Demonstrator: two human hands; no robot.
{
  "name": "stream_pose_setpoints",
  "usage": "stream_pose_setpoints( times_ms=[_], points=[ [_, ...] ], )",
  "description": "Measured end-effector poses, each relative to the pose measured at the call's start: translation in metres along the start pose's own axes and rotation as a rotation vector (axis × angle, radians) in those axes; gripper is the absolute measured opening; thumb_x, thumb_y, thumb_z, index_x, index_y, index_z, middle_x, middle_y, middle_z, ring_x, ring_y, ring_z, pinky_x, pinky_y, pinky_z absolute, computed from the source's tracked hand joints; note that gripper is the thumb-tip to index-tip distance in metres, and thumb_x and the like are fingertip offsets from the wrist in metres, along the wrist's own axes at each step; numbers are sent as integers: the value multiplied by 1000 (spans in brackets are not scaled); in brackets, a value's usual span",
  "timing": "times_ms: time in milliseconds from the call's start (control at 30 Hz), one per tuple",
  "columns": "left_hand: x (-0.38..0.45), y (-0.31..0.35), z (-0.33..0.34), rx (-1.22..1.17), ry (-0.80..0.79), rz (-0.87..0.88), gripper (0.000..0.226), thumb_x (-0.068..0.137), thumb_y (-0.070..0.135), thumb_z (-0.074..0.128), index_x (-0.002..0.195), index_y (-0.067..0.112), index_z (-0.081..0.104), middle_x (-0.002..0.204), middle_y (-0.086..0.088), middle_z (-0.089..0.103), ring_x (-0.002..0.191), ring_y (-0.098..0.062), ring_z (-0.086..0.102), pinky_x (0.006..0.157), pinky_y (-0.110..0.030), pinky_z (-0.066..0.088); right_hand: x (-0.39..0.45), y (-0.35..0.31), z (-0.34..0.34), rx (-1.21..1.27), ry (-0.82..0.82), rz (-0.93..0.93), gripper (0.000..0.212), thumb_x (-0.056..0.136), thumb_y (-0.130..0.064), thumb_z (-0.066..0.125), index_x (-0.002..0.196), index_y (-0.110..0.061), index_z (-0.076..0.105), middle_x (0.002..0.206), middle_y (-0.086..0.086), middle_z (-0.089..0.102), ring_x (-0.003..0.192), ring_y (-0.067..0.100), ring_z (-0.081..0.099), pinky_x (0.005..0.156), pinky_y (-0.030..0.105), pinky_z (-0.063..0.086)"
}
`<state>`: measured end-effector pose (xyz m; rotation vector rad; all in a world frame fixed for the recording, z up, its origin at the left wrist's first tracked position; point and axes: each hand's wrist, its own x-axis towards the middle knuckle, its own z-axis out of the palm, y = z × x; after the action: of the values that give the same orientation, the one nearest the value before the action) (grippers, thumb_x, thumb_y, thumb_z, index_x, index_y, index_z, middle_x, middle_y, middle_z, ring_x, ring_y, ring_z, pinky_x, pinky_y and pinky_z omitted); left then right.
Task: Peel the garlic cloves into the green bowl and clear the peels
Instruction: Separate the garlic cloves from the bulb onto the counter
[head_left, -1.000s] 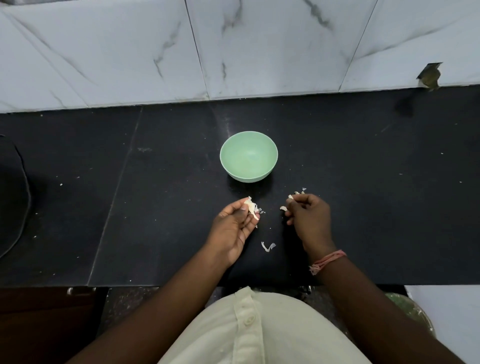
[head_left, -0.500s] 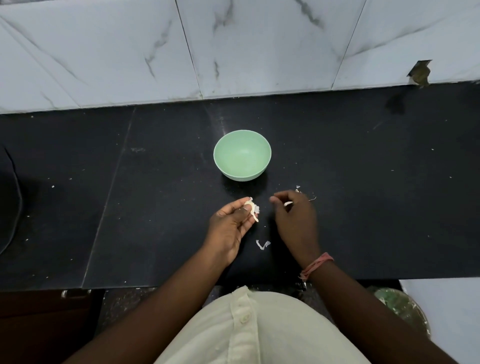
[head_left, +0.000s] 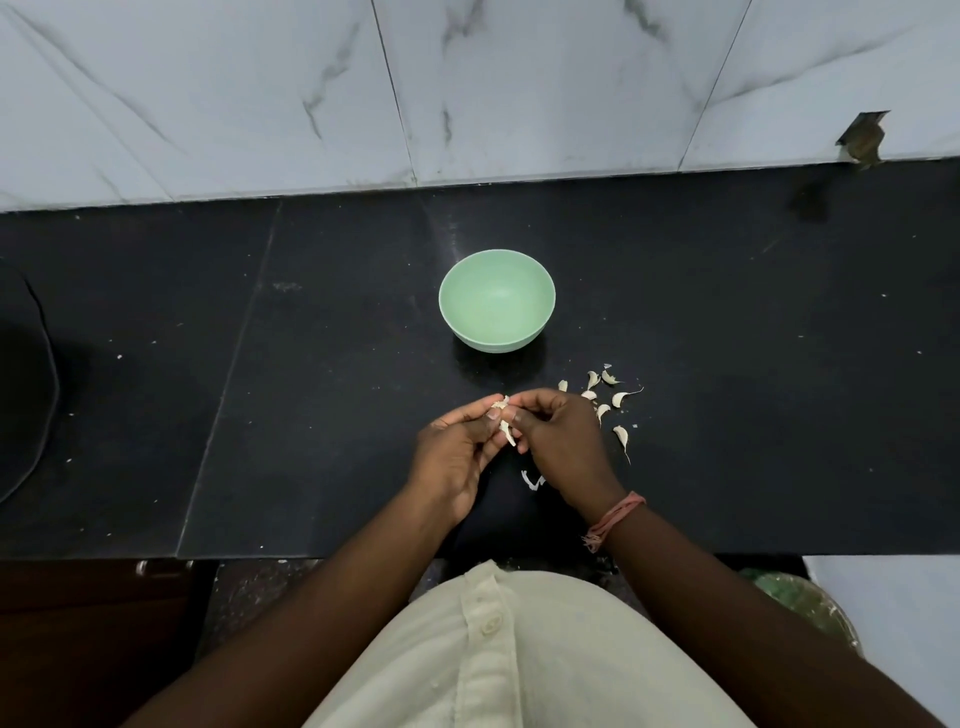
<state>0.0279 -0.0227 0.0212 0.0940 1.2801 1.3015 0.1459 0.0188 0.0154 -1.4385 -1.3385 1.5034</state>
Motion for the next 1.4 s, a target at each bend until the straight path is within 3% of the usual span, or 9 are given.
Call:
stream_pose_setpoints(
  times_ms=[167, 467, 600, 700, 833, 967, 1067, 1233, 1400],
  points=[
    [-2, -3, 2, 46, 29, 99, 21, 89, -7, 65, 108, -6, 71, 103, -22, 74, 91, -26, 70, 84, -29, 59, -5, -3, 8, 15, 38, -32, 20, 91, 1, 66, 83, -15, 74, 56, -13, 64, 49, -5, 54, 56, 13, 44],
    [-5, -6, 5, 294, 88, 291, 22, 88, 3, 71, 109, 5, 75, 94, -12, 78, 93, -29, 73, 91, -43, 58, -8, -8, 14, 280, 58, 68, 21, 93, 6, 60, 84, -5, 74, 57, 3, 61, 46, -1, 50, 51, 14, 44],
    [-5, -7, 9, 356, 148, 318, 21, 86, 6, 72, 106, 9, 77, 89, -10, 78, 93, -33, 74, 89, -51, 58, -4, -1, 22, 156, 102, 21, 21, 92, -1, 60, 75, -4, 74, 65, 15, 68, 61, 11, 57, 62, 27, 47],
    [-6, -7, 13, 340, 168, 339, 19, 87, 5, 69, 102, 12, 79, 85, -9, 78, 89, -30, 75, 84, -48, 60, 1, 3, 27, -64, 185, -89, 25, 91, -7, 58, 67, -12, 66, 60, -4, 61, 61, 9, 53, 61, 28, 43],
    [-4, -3, 15, 207, 147, 260, 18, 89, 0, 66, 100, 7, 78, 88, -19, 76, 80, -27, 70, 76, -36, 57, 4, 3, 27, -230, 171, -147, 24, 91, -18, 54, 71, -22, 66, 71, -7, 66, 70, 10, 61, 66, 27, 44],
    [-7, 3, 13, 79, 82, 182, 16, 90, -5, 65, 103, -4, 73, 90, -20, 75, 78, -21, 71, 66, -23, 58, -1, -4, 15, -24, 96, -83, 15, 93, -7, 65, 92, -13, 79, 79, -2, 76, 70, 3, 67, 68, 16, 51],
    [-9, 7, 11, 45, 52, 165, 16, 93, -9, 59, 102, -5, 71, 86, -15, 76, 74, -16, 74, 64, -19, 57, 0, -3, 8, 119, 37, -36, 10, 91, -4, 69, 96, -8, 77, 80, 6, 76, 61, 5, 64, 62, 19, 52],
    [-4, 7, 5, 36, 72, 127, 16, 95, -9, 55, 99, -2, 69, 85, -15, 76, 74, -17, 74, 67, -23, 60, 2, 1, 10, 223, 56, 76, 7, 94, -6, 66, 97, -3, 72, 79, 11, 71, 59, 12, 59, 63, 27, 53],
    [-1, 4, 0, 63, 85, 121, 17, 96, 0, 59, 108, 6, 69, 99, -10, 77, 88, -16, 73, 81, -30, 60, 5, 2, 4, 449, 123, 188, 4, 97, -8, 63, 98, -6, 67, 87, 13, 67, 78, 20, 64, 71, 31, 56]
  ],
)
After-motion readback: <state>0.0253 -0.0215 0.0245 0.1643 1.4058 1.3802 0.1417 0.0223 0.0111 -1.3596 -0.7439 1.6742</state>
